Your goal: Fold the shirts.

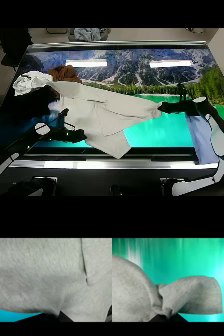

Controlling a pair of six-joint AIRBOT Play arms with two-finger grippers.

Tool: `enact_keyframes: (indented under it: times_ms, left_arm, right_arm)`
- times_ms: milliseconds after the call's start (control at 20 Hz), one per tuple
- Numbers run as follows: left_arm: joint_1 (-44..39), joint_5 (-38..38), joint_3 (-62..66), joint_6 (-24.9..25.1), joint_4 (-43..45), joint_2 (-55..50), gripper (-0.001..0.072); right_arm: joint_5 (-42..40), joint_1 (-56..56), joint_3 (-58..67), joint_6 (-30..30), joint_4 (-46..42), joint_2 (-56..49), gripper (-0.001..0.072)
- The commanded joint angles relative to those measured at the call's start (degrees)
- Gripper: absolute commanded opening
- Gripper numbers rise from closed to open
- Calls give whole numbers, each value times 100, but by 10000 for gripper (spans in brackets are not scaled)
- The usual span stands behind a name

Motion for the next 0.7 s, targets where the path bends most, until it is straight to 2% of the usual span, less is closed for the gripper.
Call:
enact_keyframes:
  times_ms: [0, 150, 300, 400, 500, 550, 650]
  left_arm:
    - [138, -105, 245, 74, 350, 247, 28]
    - [616, -428, 1567, 66, 1547, 1043, 27]
    - [1362, -234, 3915, 48, 2072, 1812, 27]
    - [1904, 234, 5687, 24, 2072, 2037, 28]
    - [2208, 205, 6937, -164, 2041, 2052, 27]
    - [2212, 37, 7254, -273, 1860, 2055, 28]
    - [2212, -343, 7372, -271, 1241, 2096, 28]
  right_arm:
    - [407, 55, 199, -245, 116, 76, 46]
    - [890, -94, 826, -439, 103, 785, 46]
    - [533, -385, 1764, -289, 103, 2144, 47]
    - [212, -651, 2267, 17, -57, 3206, 46]
    - [160, -739, 2457, 721, -826, 4273, 46]
    - [280, -719, 2457, 1097, -1180, 4719, 46]
    - [616, -715, 2457, 1314, -1565, 5418, 46]
